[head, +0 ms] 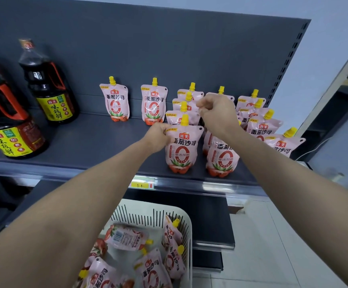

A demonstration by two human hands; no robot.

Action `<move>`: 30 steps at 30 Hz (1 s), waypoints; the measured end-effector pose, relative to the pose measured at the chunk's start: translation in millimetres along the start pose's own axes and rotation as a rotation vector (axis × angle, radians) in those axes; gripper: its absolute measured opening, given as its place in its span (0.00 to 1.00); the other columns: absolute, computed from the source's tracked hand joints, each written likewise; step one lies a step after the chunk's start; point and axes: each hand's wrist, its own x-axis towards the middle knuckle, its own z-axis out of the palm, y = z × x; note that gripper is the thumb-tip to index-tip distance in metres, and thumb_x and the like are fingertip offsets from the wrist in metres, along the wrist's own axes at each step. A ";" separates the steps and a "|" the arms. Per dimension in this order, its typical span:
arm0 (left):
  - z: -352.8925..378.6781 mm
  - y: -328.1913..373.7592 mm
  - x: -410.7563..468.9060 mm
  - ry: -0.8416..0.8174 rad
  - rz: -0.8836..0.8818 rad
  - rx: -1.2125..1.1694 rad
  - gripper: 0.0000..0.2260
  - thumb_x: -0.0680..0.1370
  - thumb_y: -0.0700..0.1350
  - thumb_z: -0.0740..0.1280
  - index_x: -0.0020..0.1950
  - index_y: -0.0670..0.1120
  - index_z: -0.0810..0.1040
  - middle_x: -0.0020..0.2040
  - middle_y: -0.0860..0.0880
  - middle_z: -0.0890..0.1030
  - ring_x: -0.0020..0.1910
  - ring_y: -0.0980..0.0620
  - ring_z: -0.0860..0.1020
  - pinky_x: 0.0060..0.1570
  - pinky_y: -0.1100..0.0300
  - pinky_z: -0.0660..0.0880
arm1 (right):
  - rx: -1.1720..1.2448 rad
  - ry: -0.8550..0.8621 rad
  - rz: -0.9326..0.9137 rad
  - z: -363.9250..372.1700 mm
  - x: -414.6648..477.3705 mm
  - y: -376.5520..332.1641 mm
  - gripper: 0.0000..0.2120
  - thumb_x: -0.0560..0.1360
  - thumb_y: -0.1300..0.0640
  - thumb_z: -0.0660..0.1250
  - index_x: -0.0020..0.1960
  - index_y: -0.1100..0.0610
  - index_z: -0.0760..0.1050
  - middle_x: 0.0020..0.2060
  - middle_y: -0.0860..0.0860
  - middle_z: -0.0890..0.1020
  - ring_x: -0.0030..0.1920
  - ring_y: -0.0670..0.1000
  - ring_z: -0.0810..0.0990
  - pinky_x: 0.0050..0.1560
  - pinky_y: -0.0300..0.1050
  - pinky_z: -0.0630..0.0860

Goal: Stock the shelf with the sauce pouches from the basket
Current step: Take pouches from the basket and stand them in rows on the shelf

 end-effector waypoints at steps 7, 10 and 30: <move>2.8 -8.8 5.2 -0.014 0.106 0.055 0.15 0.75 0.29 0.60 0.58 0.40 0.79 0.52 0.51 0.80 0.52 0.56 0.76 0.46 0.69 0.73 | -0.032 0.003 0.006 0.4 3.6 5.1 0.13 0.77 0.66 0.59 0.57 0.60 0.79 0.55 0.55 0.82 0.55 0.51 0.79 0.52 0.37 0.73; 3.0 -9.4 8.2 -0.028 0.113 0.025 0.16 0.75 0.28 0.60 0.58 0.39 0.78 0.51 0.50 0.79 0.52 0.55 0.76 0.49 0.64 0.75 | -0.043 0.004 0.018 -0.4 5.7 7.7 0.13 0.77 0.66 0.58 0.57 0.60 0.79 0.55 0.54 0.82 0.53 0.51 0.80 0.48 0.37 0.74; -5.4 -0.2 20.7 -0.131 -0.152 -0.277 0.16 0.72 0.27 0.64 0.56 0.40 0.78 0.52 0.45 0.80 0.53 0.48 0.79 0.44 0.60 0.78 | -0.068 -0.052 -0.008 -2.3 9.2 10.2 0.14 0.77 0.67 0.58 0.57 0.62 0.79 0.56 0.56 0.82 0.56 0.53 0.79 0.54 0.44 0.76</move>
